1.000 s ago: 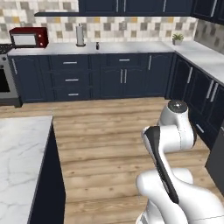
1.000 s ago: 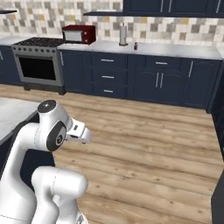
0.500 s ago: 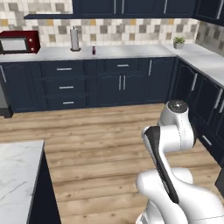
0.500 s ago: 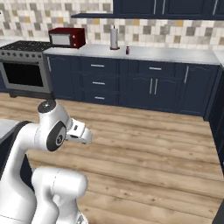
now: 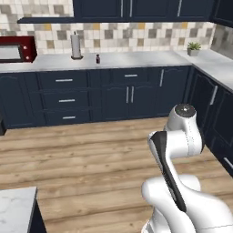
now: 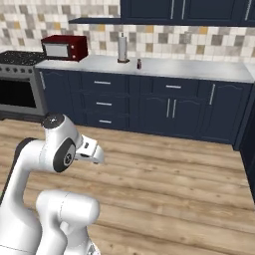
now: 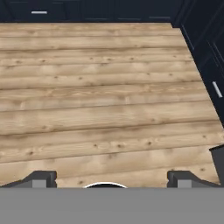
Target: There is a wine glass and glass cup on the dining counter. Place the wine bottle next to the wine glass and the juice bottle next to the glass cup.
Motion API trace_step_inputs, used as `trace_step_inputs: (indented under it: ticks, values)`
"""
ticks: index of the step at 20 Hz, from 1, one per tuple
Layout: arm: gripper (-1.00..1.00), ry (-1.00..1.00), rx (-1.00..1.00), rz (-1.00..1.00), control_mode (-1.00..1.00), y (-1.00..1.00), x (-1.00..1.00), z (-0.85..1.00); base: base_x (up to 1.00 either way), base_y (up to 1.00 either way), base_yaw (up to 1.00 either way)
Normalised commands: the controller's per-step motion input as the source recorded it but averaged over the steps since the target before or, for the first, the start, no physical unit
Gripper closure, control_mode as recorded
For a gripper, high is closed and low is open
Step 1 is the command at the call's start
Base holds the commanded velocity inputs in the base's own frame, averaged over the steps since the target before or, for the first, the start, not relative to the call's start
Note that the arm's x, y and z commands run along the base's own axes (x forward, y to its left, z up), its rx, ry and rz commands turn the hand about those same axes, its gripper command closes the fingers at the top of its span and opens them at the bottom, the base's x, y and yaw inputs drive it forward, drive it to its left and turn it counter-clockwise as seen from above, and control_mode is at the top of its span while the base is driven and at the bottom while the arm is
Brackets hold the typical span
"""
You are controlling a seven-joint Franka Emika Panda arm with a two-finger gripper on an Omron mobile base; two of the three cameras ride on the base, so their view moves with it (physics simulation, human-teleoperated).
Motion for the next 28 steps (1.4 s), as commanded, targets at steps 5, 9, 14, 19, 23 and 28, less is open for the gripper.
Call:
trace_step_inputs:
  ticks: [5, 9, 14, 19, 23, 28]
  values:
    - [-1.00, 0.00, 0.00, 0.00, 1.00, 0.00, 0.00, 0.00, 0.93, 0.00, 0.00]
    - [-1.00, 0.00, 0.00, 0.00, 1.00, 0.00, 0.00, 0.00, 0.94, 0.00, 0.00]
    - [-1.00, 0.00, 0.00, 0.00, 1.00, 0.00, 0.00, 0.00, 0.94, 0.00, 0.00]
    - [-1.00, 0.00, 0.00, 0.00, 1.00, 0.00, 0.00, 0.00, 0.94, 0.00, 0.00]
    - [-1.00, 0.00, 0.00, 0.00, 1.00, 0.00, 0.00, 0.00, 0.94, 0.00, 0.00]
    - [-1.00, 0.00, 0.00, 0.00, 1.00, 0.00, 0.00, 0.00, 0.94, 0.00, 0.00]
